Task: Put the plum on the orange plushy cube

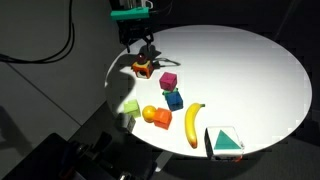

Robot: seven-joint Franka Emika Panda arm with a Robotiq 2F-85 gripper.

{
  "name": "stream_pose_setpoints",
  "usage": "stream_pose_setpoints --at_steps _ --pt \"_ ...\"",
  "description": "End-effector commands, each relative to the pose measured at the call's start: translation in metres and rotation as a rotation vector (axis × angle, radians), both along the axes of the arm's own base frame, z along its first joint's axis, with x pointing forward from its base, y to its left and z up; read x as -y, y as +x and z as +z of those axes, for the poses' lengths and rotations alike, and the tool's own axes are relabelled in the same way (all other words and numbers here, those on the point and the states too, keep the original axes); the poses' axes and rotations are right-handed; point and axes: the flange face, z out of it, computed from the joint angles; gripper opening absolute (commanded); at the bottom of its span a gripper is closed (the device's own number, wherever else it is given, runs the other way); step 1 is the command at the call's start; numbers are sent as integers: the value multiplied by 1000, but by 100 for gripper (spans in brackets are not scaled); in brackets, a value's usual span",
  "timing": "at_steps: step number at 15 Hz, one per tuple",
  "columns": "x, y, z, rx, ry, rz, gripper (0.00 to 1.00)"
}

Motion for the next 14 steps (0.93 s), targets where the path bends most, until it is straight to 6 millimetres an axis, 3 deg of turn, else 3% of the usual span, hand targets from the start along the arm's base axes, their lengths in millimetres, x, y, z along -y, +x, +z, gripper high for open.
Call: stream_pose_setpoints --at_steps 1,14 --pt "-5 -17 21 26 -9 -56 100" --pt "0 -78 48 -6 -70 -314 100"
